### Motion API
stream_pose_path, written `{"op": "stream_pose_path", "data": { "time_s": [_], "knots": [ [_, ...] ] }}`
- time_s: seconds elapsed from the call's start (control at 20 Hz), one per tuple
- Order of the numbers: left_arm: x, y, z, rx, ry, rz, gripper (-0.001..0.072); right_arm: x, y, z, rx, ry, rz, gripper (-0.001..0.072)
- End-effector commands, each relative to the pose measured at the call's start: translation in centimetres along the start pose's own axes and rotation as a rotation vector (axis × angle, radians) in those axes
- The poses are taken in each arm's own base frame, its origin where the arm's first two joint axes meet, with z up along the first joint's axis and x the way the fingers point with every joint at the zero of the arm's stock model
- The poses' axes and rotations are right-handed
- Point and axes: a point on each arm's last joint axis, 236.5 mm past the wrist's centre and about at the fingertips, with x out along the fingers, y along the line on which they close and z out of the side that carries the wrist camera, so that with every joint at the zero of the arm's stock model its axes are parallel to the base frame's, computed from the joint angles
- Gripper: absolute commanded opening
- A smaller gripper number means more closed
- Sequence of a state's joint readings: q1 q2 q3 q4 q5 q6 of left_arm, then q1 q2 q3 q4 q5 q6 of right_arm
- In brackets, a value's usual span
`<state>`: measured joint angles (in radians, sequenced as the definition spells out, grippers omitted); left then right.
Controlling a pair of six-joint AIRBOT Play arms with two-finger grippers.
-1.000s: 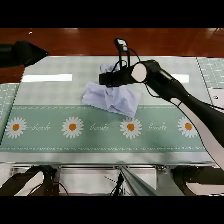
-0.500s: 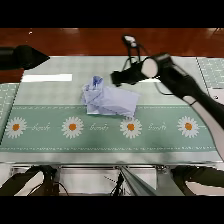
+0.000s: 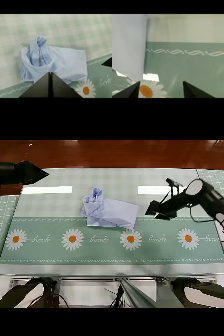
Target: Fold the shirts.
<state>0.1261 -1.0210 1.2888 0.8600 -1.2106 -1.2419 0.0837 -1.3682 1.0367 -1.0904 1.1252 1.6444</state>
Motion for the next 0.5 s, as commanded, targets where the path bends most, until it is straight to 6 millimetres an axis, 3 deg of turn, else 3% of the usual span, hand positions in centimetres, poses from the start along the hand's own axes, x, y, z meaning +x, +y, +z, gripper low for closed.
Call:
{"op": "stream_pose_path", "data": {
  "time_s": [0.0,0.15,0.3,0.35,0.4,0.45],
  "knots": [
    [0.0,0.1,-0.2,0.004,0.008,0.006,0.0024,4.1,1.5,-0.7,0.142,-0.049,0.142,0.0618],
    [0.1,0.2,-0.2,0.002,0.01,0.006,0.0024,6.6,4.4,-1.0,0.121,-0.048,0.208,0.0618],
    [0.3,0.4,-0.3,-0.002,0.015,0.006,0.0024,8.4,6.7,0.1,0.167,-0.103,0.261,0.0593],
    [0.4,0.4,-0.3,-0.004,0.018,0.005,0.0024,8.9,7.2,0.6,0.196,-0.128,0.275,0.0567],
    [0.5,0.5,-0.3,-0.006,0.02,0.005,0.0024,9.1,7.5,1.1,0.224,-0.146,0.288,0.0453],
    [0.6,0.6,-0.4,-0.008,0.023,0.005,0.0024,9.2,7.5,1.7,0.241,-0.165,0.295,0.0444]
  ]
}}
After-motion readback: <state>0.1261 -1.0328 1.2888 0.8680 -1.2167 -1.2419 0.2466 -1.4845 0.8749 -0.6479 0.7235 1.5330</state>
